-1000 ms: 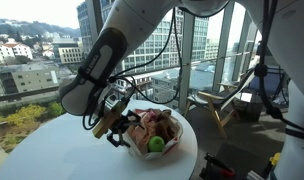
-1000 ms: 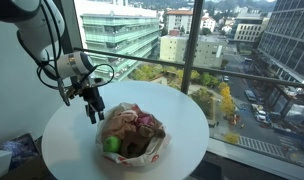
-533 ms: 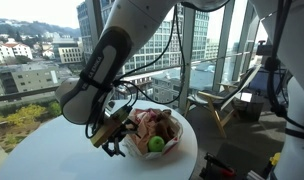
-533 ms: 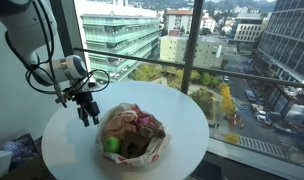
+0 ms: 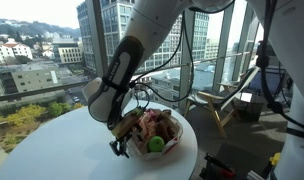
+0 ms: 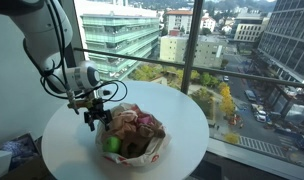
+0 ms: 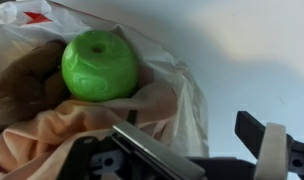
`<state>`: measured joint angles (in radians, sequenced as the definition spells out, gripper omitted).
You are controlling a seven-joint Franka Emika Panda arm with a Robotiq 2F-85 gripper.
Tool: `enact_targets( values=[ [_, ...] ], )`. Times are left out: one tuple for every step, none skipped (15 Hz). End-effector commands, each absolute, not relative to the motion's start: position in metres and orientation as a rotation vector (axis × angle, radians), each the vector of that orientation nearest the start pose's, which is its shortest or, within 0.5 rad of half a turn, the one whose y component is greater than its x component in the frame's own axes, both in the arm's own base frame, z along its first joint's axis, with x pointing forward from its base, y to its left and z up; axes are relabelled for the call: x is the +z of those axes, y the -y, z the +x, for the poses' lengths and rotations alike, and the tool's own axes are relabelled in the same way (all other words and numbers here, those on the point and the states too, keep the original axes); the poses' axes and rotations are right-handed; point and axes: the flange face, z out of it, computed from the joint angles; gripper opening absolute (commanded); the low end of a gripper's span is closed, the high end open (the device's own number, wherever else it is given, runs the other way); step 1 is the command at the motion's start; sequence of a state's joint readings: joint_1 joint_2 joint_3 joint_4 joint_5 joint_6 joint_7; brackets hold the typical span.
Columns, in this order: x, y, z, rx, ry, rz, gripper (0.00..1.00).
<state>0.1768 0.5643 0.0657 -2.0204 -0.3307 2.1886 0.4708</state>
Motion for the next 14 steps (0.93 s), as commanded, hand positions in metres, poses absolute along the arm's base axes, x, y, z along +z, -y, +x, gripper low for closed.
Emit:
enact_targets(
  values=[
    [0.145, -0.105, 0.51, 0.598, 0.165, -3.307, 1.0],
    [0.142, -0.105, 0.501, 0.639, 0.201, -3.275, 1.0],
    [0.139, -0.104, 0.494, 0.67, 0.233, -3.255, 1.0],
    [0.133, -0.104, 0.488, 0.699, 0.253, -3.237, 1.0],
    [0.129, -0.103, 0.485, 0.71, 0.263, -3.231, 1.0],
    [0.122, -0.102, 0.483, 0.715, 0.249, -3.243, 1.0],
    [0.116, -0.101, 0.484, 0.727, 0.224, -3.255, 1.0],
    [0.113, -0.1, 0.484, 0.71, 0.219, -3.276, 1.0],
    [0.109, -0.098, 0.486, 0.674, 0.192, -3.318, 1.0],
    [0.106, -0.095, 0.487, 0.657, 0.168, -3.35, 1.0],
    [0.105, -0.091, 0.488, 0.644, 0.143, -3.377, 1.0],
    [0.105, -0.09, 0.487, 0.634, 0.135, -3.394, 1.0],
    [0.106, -0.089, 0.486, 0.614, 0.122, -3.41, 1.0],
    [0.105, -0.088, 0.486, 0.602, 0.13, -3.422, 1.0]
  ],
)
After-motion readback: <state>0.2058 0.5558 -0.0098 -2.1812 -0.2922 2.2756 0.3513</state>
